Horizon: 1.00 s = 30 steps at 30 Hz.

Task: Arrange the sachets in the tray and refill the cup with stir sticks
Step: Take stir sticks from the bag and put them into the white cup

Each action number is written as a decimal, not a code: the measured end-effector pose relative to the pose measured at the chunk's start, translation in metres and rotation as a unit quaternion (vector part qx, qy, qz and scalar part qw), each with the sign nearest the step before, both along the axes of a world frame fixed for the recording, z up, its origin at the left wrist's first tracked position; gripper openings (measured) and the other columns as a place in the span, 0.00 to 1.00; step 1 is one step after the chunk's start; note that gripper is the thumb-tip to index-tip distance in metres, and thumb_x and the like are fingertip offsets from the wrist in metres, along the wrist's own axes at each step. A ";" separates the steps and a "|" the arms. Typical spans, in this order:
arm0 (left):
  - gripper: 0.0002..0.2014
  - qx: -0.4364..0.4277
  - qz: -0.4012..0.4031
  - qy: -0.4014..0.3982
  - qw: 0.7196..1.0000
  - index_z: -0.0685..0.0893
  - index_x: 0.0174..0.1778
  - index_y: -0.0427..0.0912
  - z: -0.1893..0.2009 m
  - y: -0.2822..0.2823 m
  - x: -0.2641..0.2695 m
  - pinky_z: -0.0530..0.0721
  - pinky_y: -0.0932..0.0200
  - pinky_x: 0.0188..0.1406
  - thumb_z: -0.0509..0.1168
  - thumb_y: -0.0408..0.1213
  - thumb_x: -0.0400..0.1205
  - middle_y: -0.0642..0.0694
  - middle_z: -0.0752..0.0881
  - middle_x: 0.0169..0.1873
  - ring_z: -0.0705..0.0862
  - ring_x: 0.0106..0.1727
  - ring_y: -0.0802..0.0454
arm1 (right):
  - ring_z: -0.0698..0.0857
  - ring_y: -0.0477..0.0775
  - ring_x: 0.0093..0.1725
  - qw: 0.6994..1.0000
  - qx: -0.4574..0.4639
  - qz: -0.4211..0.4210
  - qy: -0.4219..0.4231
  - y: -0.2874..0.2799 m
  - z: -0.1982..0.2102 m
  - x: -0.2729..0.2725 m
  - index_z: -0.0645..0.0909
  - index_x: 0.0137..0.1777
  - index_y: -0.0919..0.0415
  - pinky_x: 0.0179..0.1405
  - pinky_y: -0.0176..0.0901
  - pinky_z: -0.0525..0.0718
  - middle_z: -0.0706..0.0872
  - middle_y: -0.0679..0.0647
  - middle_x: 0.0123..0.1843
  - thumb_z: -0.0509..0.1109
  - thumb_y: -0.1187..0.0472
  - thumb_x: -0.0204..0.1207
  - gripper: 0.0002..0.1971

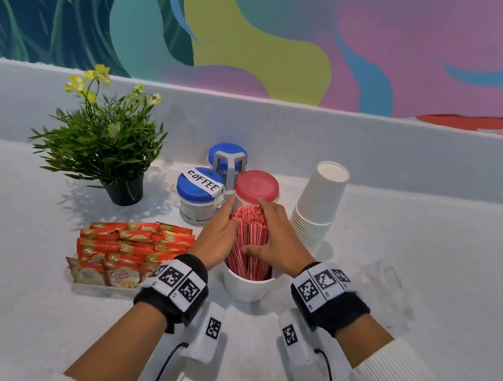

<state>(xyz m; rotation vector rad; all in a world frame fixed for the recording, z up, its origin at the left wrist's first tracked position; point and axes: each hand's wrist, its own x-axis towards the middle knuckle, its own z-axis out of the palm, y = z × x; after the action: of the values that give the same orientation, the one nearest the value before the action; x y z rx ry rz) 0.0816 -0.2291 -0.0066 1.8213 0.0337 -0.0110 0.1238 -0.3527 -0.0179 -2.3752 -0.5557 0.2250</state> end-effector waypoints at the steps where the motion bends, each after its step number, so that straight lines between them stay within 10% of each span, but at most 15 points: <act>1: 0.25 -0.004 0.000 -0.004 1.000 0.53 0.81 0.48 0.000 0.001 -0.001 0.70 0.62 0.62 0.45 0.29 0.87 0.45 0.65 0.76 0.68 0.64 0.61 | 0.62 0.55 0.79 1.000 0.004 -0.001 -0.001 -0.001 0.000 -0.001 0.50 0.81 0.58 0.79 0.53 0.63 0.58 0.58 0.79 0.78 0.60 0.67 0.48; 6: 0.27 0.049 0.063 -0.015 0.997 0.57 0.80 0.50 -0.010 0.009 -0.002 0.72 0.51 0.69 0.56 0.41 0.85 0.43 0.65 0.76 0.68 0.75 0.48 | 0.62 0.55 0.79 0.999 0.033 -0.007 -0.014 -0.006 0.007 -0.005 0.51 0.81 0.58 0.79 0.52 0.65 0.56 0.57 0.80 0.75 0.60 0.71 0.44; 15: 0.15 0.118 0.114 0.009 0.986 0.82 0.59 0.37 -0.011 0.028 -0.002 0.82 0.59 0.44 0.70 0.36 0.77 0.39 0.85 0.45 0.83 0.46 0.47 | 0.65 0.52 0.77 0.988 0.096 -0.087 -0.080 -0.011 0.014 -0.014 0.62 0.76 0.59 0.69 0.30 0.59 0.62 0.56 0.78 0.67 0.65 0.77 0.29; 20: 0.15 0.166 0.175 -0.050 0.969 0.84 0.62 0.36 -0.008 0.008 -0.004 0.78 0.64 0.53 0.68 0.29 0.78 0.38 0.88 0.53 0.85 0.51 0.49 | 0.53 0.56 0.83 0.998 0.037 -0.022 -0.039 -0.010 0.003 -0.015 0.50 0.82 0.60 0.83 0.55 0.56 0.51 0.57 0.84 0.61 0.68 0.78 0.34; 27: 0.22 0.325 0.105 -0.093 0.935 0.69 0.76 0.39 -0.023 -0.005 -0.012 0.68 0.56 0.76 0.59 0.32 0.84 0.41 0.74 0.74 0.72 0.74 0.47 | 0.45 0.59 0.84 0.988 -0.114 0.048 -0.094 -0.012 -0.005 -0.018 0.43 0.82 0.65 0.84 0.53 0.50 0.42 0.61 0.84 0.57 0.62 0.82 0.34; 30: 0.26 0.361 0.077 -0.072 0.926 0.59 0.80 0.41 -0.026 -0.003 -0.013 0.73 0.54 0.72 0.56 0.35 0.85 0.40 0.71 0.75 0.75 0.72 0.45 | 0.49 0.60 0.83 0.979 -0.152 0.055 -0.125 -0.014 -0.005 -0.017 0.45 0.82 0.66 0.83 0.54 0.53 0.46 0.63 0.84 0.58 0.61 0.81 0.34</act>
<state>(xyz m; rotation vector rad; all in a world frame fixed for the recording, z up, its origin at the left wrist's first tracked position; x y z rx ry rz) 0.0687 -0.2323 -0.0323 2.5489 0.0856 0.2801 0.1073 -0.3672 -0.0226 -2.6920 -0.8238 0.0623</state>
